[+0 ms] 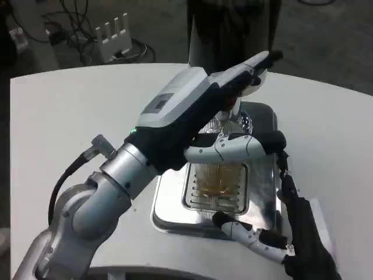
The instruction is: Grasp the cup under the faucet to collect the drink, then remove the cup.
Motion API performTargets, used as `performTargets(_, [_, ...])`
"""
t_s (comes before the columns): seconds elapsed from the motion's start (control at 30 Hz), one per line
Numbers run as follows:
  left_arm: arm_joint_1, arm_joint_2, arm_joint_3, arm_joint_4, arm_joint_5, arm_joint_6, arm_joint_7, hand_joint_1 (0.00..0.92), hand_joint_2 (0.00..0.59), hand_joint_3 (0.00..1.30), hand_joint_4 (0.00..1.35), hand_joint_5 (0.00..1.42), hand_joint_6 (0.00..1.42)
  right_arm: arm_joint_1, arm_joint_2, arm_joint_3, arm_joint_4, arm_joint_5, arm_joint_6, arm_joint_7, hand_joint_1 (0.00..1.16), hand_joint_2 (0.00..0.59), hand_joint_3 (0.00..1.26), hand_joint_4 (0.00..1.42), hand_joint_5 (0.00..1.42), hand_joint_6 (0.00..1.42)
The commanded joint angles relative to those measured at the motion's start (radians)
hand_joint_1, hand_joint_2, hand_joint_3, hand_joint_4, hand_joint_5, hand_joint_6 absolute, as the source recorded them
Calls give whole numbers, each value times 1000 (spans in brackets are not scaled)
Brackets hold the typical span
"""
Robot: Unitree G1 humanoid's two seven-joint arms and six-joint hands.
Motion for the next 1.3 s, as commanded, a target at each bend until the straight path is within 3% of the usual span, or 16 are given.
performTargets(0.03, [11,3,-33,36,24,8,-27,0,94,99,93,208,157,-70,25,-11,57,25,11,-25,851,132,10,0,23,88])
performTargets(0.17, [2,6,-32,44,22,7,-26,0,94,99,91,208,157,-131,13,-19,103,34,21,-25,854,137,21,19,37,96])
performTargets(0.5, [-19,10,-33,66,29,1,-23,0,94,95,89,208,156,-227,30,1,203,43,32,-47,865,141,53,69,82,136])
performTargets(0.8, [-31,24,-26,69,27,2,-24,0,96,98,93,208,156,-302,31,-19,278,40,26,-107,872,142,72,84,105,151])
performTargets(1.3, [-55,42,-51,88,87,-27,-7,0,96,99,98,208,156,-342,58,-5,322,46,35,-150,861,140,83,99,128,175])
